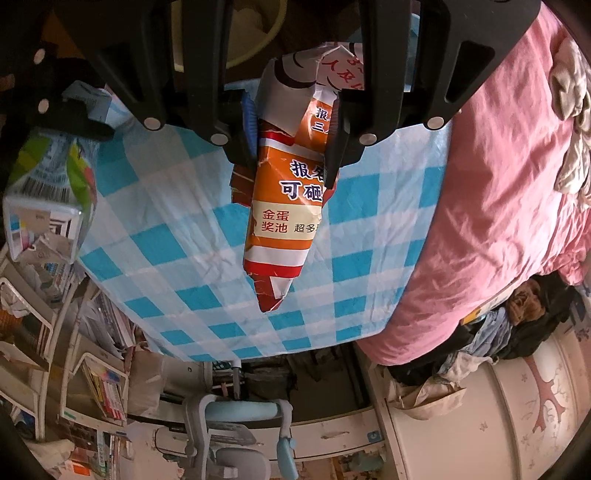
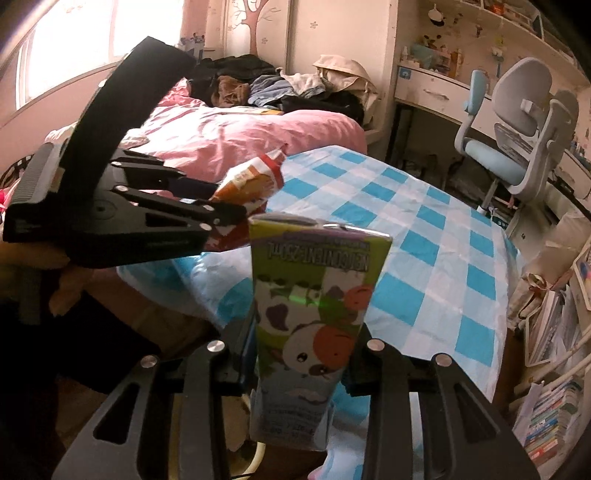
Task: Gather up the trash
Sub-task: 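Carry the chip bag and juice carton with both grippers over the yellow bucket, then open both grippers to drop the chip bag and carton into the bucket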
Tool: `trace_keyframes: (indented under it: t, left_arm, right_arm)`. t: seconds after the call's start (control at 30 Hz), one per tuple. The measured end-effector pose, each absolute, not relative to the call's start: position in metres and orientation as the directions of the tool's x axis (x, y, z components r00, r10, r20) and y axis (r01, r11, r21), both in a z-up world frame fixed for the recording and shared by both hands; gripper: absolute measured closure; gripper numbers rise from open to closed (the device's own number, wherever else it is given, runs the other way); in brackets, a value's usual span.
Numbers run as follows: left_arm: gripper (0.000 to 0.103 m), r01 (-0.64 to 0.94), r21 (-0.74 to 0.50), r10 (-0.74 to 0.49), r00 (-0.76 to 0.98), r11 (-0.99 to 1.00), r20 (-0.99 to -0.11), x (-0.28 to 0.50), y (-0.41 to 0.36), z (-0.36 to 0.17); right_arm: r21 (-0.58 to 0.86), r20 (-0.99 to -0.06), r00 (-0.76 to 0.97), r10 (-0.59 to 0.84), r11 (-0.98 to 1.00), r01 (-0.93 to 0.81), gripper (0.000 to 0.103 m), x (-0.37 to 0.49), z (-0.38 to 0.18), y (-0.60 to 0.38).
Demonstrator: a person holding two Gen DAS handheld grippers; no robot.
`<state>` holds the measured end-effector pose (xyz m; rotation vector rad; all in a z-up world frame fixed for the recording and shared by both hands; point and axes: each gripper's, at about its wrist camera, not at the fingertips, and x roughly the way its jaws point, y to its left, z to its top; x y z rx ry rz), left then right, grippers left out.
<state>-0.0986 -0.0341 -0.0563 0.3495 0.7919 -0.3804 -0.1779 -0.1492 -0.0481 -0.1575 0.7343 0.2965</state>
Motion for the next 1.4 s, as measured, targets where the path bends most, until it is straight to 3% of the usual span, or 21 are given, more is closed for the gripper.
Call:
trace_keyframes:
  t: [0.37,0.67,0.97,1.03,1.27,1.4]
  left_arm:
    - [0.073,0.457,0.159,-0.198,0.638,0.875,-0.744,-0.109,-0.034,-0.061]
    - [0.073,0.436,0.158,-0.172,0.625,0.886,-0.761,-0.119,-0.024,-0.071]
    - [0.073,0.404,0.102,-0.163,0.568,0.909,-0.807,-0.142,-0.007,-0.084]
    - [0.073,0.401,0.082,-0.164,0.542,0.912,-0.824,-0.15,-0.004,-0.09]
    - [0.071,0.406,-0.053,-0.206,0.342,0.912,-0.917,-0.193,0.006,-0.127]
    - [0.052,0.452,-0.042,-0.204,0.317,0.891,-0.926,-0.221,0.0,-0.134]
  right_arm:
    - [0.01,-0.693,0.662,0.284,0.923,-0.385,0.068,-0.194,-0.058,-0.132]
    - [0.122,-0.739,0.541,0.4,0.871,-0.477,0.065,-0.211,-0.073,-0.112]
    - [0.163,-0.808,0.413,0.421,0.832,-0.531,0.064,-0.226,-0.092,-0.094]
    - [0.128,-0.826,0.417,0.38,0.846,-0.517,0.053,-0.232,-0.096,-0.092]
    - [0.102,-0.777,0.566,0.276,0.942,-0.32,0.032,-0.245,-0.083,-0.126]
    - [0.093,-0.733,0.653,0.192,0.979,-0.183,0.02,-0.251,-0.073,-0.146]
